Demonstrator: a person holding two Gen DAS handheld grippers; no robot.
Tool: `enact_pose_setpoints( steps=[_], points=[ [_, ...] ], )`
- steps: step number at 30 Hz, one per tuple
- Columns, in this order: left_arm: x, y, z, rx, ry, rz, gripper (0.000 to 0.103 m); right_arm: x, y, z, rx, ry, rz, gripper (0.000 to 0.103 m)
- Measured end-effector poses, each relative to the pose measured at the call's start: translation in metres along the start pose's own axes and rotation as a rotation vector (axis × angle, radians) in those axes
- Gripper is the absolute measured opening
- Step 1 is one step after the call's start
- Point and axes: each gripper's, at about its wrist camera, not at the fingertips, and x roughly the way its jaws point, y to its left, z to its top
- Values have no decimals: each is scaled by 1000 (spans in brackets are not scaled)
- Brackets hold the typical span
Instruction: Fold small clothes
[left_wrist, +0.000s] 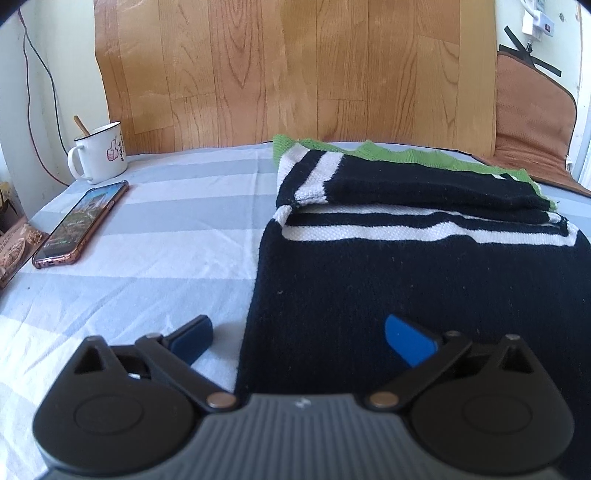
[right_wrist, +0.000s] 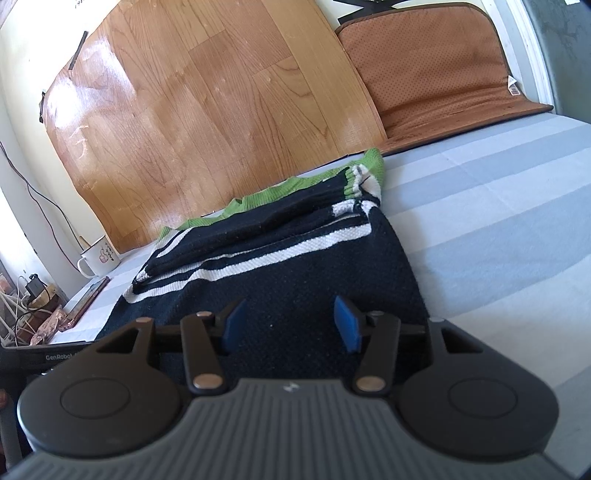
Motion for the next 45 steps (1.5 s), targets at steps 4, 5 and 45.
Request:
enact_pose_setpoints(
  steps=[4,5,45],
  points=[
    [-1,4,0,-13,5,-19,103,0,0,0,-1,0,0,57],
    [-1,4,0,-14,5,-21,103,0,0,0,-1,0,1,57],
    [-3,9,-1,13,13,-63,103,2,5,-1,-34,4,-5,64]
  ],
)
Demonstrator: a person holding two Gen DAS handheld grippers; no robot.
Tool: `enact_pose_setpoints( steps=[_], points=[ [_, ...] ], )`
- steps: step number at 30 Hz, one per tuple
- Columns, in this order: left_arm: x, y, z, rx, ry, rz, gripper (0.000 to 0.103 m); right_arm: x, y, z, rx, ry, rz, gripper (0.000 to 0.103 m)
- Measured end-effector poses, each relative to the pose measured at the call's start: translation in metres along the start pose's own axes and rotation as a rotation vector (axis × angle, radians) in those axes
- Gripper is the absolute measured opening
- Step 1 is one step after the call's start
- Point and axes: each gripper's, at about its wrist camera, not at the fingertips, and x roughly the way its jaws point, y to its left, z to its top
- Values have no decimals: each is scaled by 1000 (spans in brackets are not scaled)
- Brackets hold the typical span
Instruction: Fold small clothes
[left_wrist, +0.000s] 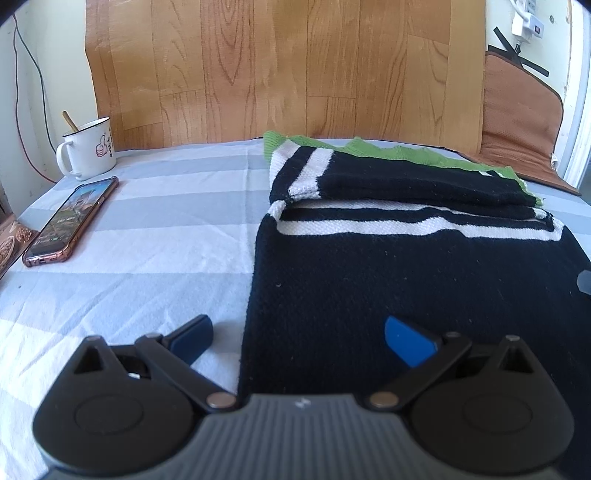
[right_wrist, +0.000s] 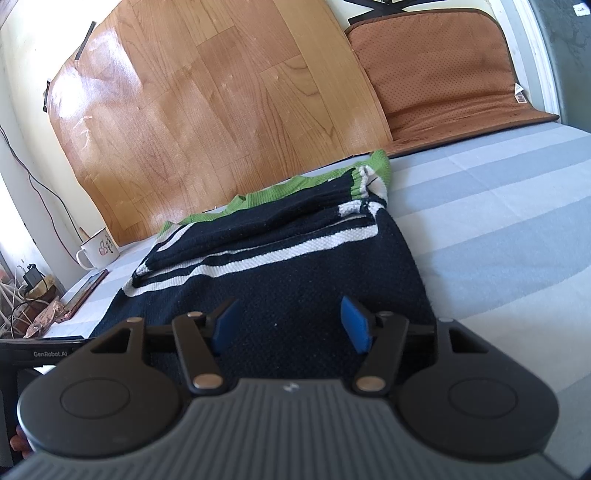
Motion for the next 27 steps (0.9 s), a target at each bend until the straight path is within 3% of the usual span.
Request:
enact_pose_setpoints(
  steps=[18,27],
  points=[
    [0,1,1,5,4,-18,103,0,0,0,2,-2,2,64],
    [-46,61,-21,-154,-14,-232,103,0,-1,0,1,-3,4,64]
  ],
)
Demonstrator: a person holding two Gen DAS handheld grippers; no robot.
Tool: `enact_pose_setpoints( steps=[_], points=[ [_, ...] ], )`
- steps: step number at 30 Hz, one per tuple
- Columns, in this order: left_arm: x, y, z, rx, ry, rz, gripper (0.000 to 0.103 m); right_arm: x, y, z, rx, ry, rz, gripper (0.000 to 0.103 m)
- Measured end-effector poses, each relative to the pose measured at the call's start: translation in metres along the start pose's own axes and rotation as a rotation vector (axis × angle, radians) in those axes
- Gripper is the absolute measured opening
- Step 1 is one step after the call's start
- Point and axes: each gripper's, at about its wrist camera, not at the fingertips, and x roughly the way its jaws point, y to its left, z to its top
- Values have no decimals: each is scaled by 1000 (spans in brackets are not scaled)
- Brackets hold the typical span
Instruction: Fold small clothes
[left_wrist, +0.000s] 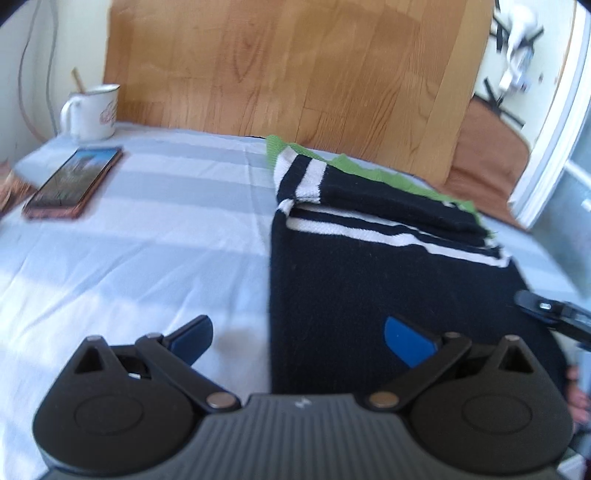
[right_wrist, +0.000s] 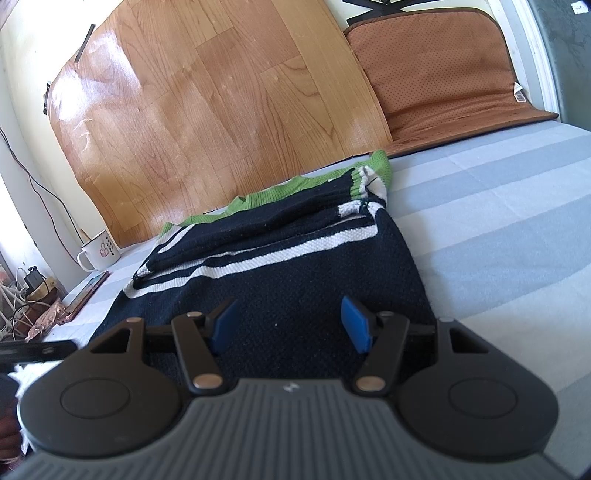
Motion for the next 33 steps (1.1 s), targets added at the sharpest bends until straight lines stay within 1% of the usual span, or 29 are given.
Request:
enact_pose_setpoints(
  steps=[2,4,8,10,12,14,17,21,23,24,26,27,28,29,30,31,33],
  points=[
    [-21,12,-11,-19,-4,-38,102,0,0,0,-2,0,-1,64],
    [-41,20,-23,-30,1,-82,98,0,-1,0,-6,1,-2,64],
    [-69,21,-50,-31,57,-174,90,-6,0,2,-8,-1,-10,63],
    [-74,15,-59,-19,93,-198,85,-18,-3,6,21,-12,51,62],
    [-78,7,-67,-1,128,-213,81,-38,-8,11,23,-29,102,60],
    [-79,1,-72,17,149,-209,81,-59,-13,14,-9,-29,103,59],
    [-78,-2,-75,22,181,-193,81,-89,-28,10,-19,20,85,51],
    [-79,4,-75,-41,204,-210,84,-128,-48,-14,28,66,67,51],
    [-80,9,-75,-81,219,-225,83,-141,-53,-27,47,77,74,52],
    [-79,11,-75,-97,228,-230,82,-147,-55,-35,56,84,78,52],
    [-79,10,-75,-106,234,-217,74,-150,-59,-45,67,105,70,52],
    [-78,8,-75,-102,236,-205,64,-151,-61,-51,73,118,66,52],
    [-78,6,-75,-99,243,-196,46,-152,-63,-55,83,127,67,52],
    [-76,6,-75,-103,260,-198,38,-153,-66,-60,98,138,72,52],
    [-73,4,-76,-113,279,-209,24,-155,-69,-64,111,149,76,52],
    [-71,3,-77,-118,295,-219,20,-155,-72,-69,124,161,78,52],
    [-67,0,-81,-114,302,-215,18,-152,-76,-76,151,174,85,52]
  ],
)
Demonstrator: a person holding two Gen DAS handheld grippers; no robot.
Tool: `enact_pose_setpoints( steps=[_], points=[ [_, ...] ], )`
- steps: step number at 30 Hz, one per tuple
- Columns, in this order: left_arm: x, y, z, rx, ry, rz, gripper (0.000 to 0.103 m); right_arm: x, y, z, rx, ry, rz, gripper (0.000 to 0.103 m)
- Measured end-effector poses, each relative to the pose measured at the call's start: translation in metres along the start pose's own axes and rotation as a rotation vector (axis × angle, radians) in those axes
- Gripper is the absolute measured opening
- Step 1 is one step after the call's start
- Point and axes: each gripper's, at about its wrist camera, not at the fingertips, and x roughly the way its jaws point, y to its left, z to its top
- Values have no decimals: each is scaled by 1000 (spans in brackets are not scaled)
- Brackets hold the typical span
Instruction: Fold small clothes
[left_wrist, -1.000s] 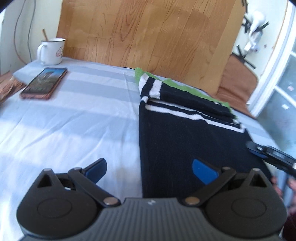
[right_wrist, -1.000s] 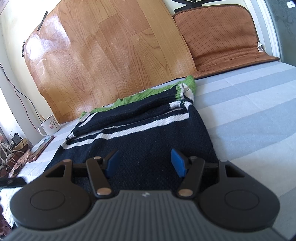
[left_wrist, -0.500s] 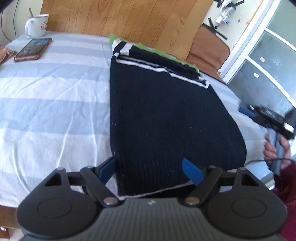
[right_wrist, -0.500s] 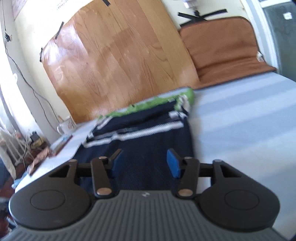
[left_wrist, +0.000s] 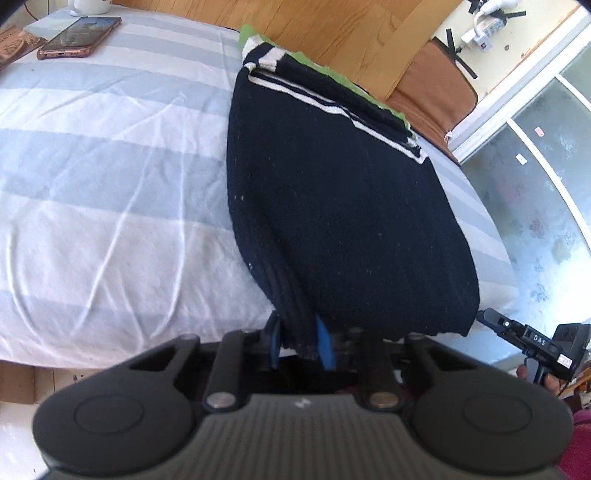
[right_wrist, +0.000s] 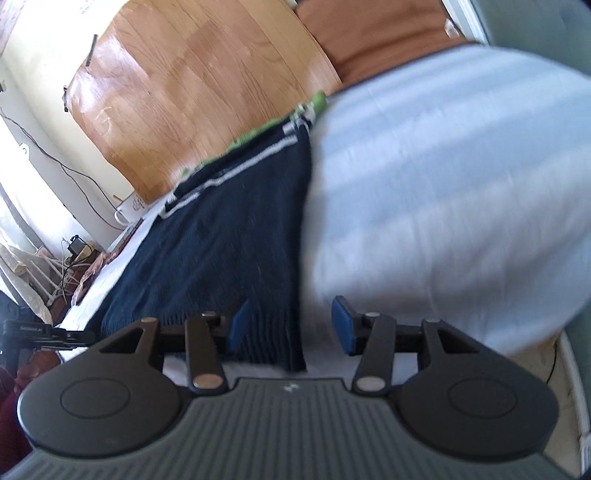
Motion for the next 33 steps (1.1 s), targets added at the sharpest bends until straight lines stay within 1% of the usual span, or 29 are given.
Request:
enact_pose_setpoints(
  steps=[2,4,5,6,7,8,9,11,13,16,19,21,23,24,25,26,27,28,29,30,31,32,33],
  points=[
    [2,0,-1,-11,2,1,17,5,-5,-2,35,3,24,52],
    [-1,1,0,-26,-7,-12,15,16,-7,-3,54,29,46,50],
    [-4,1,0,-31,-16,-18,14,20,-6,-4,50,56,53,39],
    [-8,2,0,-36,-28,-23,14,24,-5,-4,38,90,74,11],
    [-13,3,1,-45,-41,-32,14,25,-1,-4,21,109,89,10],
    [-19,5,1,-57,-55,-46,13,20,3,-3,-8,99,98,10],
    [-24,7,3,-73,-72,-65,13,14,7,0,-33,91,134,10],
    [-33,11,8,-103,-102,-106,13,-3,14,11,-61,37,209,10],
    [-39,12,18,-122,-134,-148,13,-16,22,28,-84,-31,257,10],
    [-40,10,41,-128,-183,-186,13,-20,27,59,-77,-122,281,10],
    [-34,7,77,-133,-230,-208,13,-6,26,89,-48,-171,280,10],
    [-27,8,108,-137,-257,-204,13,14,28,115,-27,-190,260,10],
    [-15,11,143,-163,-264,-205,13,39,29,142,-6,-204,217,10],
    [-6,13,162,-171,-267,-190,14,53,26,156,22,-213,171,10],
    [7,14,181,-186,-265,-153,20,69,24,168,61,-216,107,13],
    [20,16,196,-202,-256,-104,25,86,23,179,67,-216,36,20],
    [32,18,208,-217,-247,-34,35,101,25,188,30,-201,-48,36],
    [42,21,214,-232,-239,33,36,110,27,192,5,-183,-133,43],
    [47,24,214,-240,-226,56,36,111,27,192,-2,-181,-174,45],
    [49,27,210,-232,-216,35,39,106,25,189,-12,-188,-150,45],
    [48,32,203,-215,-216,11,46,96,21,182,-25,-198,-117,44],
    [47,36,195,-210,-220,19,51,88,17,176,-39,-205,-109,45],
    [45,40,188,-215,-227,45,57,81,13,170,-50,-208,-115,47]
  ],
)
